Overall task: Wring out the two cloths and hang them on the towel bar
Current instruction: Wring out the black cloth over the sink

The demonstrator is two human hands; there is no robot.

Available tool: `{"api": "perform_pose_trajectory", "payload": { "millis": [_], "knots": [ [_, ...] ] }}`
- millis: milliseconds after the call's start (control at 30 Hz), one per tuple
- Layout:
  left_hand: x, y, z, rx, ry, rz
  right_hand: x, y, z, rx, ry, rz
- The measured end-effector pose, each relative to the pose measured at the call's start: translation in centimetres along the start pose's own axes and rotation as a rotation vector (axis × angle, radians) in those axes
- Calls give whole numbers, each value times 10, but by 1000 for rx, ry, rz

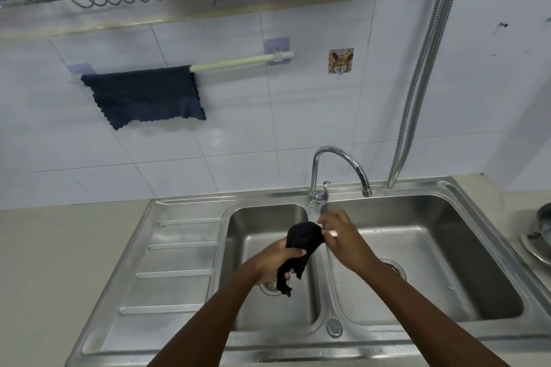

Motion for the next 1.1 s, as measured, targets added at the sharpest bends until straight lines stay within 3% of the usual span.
{"api": "perform_pose_trajectory", "payload": {
  "millis": [133,200,267,400,467,567,667,733,800,1000,1100],
  "knots": [
    [3,11,4,49,76,78,1,-31,36,64,147,363],
    [4,13,4,13,111,178,0,-47,44,122,136,460],
    [5,11,6,-83,160,309,-1,-59,39,125,99,408],
    [18,4,15,-425,216,534,-19,-65,7,161,106,5],
    [23,9,21,-517,246,535,-34,-58,-7,163,156,31],
    [32,21,35,-416,278,275,-42,-54,-22,39,166,348],
    [42,38,39,-220,193,-387,-42,-59,-29,-206,81,607],
    [48,45,34,-99,110,-823,-44,-61,-30,-305,16,635],
    [53,45,27,-19,3,-1052,-45,-62,-30,-366,-40,578],
    [58,43,26,288,-239,-1368,-53,-60,-34,-514,-205,334],
    [54,45,24,254,-197,-1238,-54,-60,-33,-515,-181,316]
  ]
}}
Point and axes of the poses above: each hand's wrist, its own z-axis away from the middle knuckle, its own y-axis out of the back of the hand, x = y × z, the point moved 5 cm from there along -z, towards the middle knuckle, and after that the axes turned 1 degree about -y, right-handed, at the moved point
